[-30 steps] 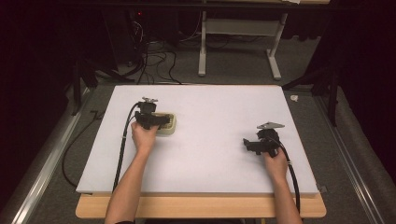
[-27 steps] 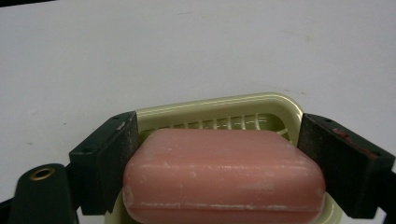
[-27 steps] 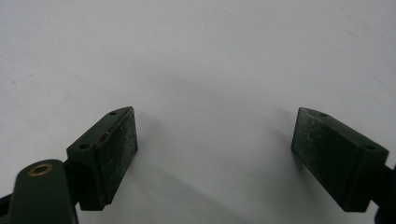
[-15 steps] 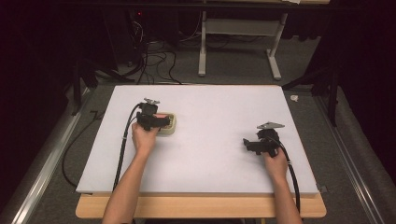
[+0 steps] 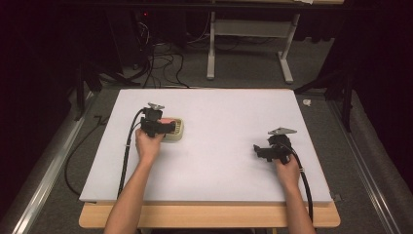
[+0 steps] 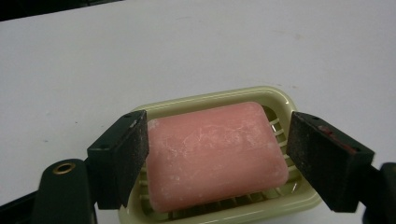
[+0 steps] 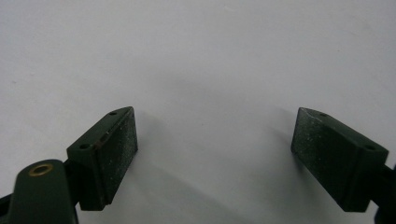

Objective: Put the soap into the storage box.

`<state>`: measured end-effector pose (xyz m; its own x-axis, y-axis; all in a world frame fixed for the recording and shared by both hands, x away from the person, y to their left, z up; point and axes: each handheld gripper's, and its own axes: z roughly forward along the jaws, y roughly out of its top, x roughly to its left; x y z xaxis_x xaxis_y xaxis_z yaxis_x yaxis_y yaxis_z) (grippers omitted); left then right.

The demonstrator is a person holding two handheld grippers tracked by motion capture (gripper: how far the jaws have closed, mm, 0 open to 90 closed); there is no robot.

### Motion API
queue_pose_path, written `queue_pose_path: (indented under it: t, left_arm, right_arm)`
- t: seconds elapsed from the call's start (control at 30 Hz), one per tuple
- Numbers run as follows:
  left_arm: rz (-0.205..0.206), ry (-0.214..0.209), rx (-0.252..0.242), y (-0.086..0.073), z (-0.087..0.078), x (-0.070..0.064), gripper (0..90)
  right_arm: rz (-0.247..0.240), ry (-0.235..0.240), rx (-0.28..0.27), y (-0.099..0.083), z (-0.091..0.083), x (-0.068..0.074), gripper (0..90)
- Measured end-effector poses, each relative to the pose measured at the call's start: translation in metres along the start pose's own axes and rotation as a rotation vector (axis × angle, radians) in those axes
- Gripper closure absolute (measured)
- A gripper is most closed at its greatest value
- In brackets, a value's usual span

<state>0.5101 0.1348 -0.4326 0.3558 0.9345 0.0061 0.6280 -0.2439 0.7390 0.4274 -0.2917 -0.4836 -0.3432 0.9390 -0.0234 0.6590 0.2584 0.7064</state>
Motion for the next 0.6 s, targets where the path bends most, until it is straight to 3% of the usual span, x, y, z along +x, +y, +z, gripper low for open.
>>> queue_pose_path:
  t: [0.6]
  left_arm:
    - [-0.007, -0.068, -0.047, -0.005, -0.03, 0.004, 19.7]
  right_arm:
    - [0.001, 0.0, -0.001, 0.0, 0.0, 0.0, 15.2]
